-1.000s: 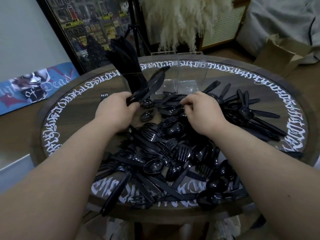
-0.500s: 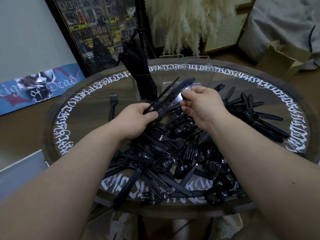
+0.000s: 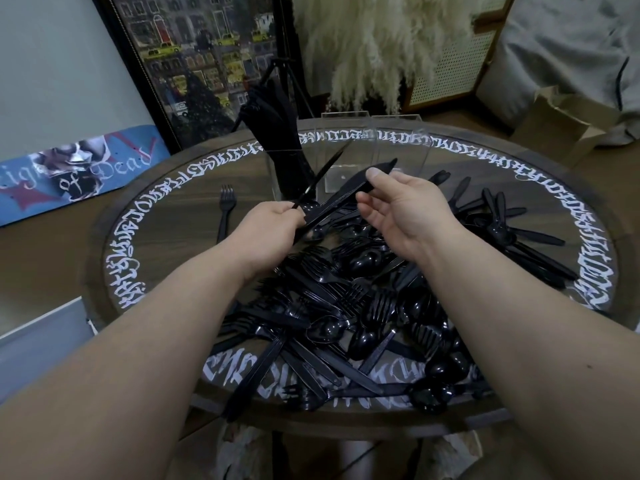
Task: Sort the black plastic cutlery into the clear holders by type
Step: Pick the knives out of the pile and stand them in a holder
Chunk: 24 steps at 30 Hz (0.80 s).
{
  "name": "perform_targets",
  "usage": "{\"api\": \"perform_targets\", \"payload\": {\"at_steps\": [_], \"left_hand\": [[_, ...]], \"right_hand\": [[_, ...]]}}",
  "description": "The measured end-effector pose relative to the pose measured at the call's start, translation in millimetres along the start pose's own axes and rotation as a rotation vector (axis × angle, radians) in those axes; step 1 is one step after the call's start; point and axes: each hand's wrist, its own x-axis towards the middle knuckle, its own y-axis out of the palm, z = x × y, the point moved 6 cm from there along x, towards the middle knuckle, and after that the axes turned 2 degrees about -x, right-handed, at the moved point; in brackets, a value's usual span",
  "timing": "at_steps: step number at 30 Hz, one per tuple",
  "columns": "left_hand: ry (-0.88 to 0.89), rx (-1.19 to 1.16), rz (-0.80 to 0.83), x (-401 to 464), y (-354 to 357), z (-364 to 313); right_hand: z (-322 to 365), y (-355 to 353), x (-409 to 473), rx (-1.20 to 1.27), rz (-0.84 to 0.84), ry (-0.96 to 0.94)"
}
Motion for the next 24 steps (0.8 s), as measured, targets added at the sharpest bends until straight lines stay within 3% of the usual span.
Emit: {"api": "perform_targets", "payload": {"at_steps": [10,16,24], "left_hand": [[0.029,0.147,0.011,-0.8,4.8,-5.0],[0.196,0.221,-0.057,1.3,3.5,-7.9],[0.218,0.185,0.029,4.7,9.8,-4.0]], "right_hand": [[4.9,1.1,-0.8,-0.009,0.029,-0.026],[2.2,3.8,-1.1,-0.102,0.052,-0.062],[4.3,4.6,-2.7,-0.201,0.041,-0.101]]}}
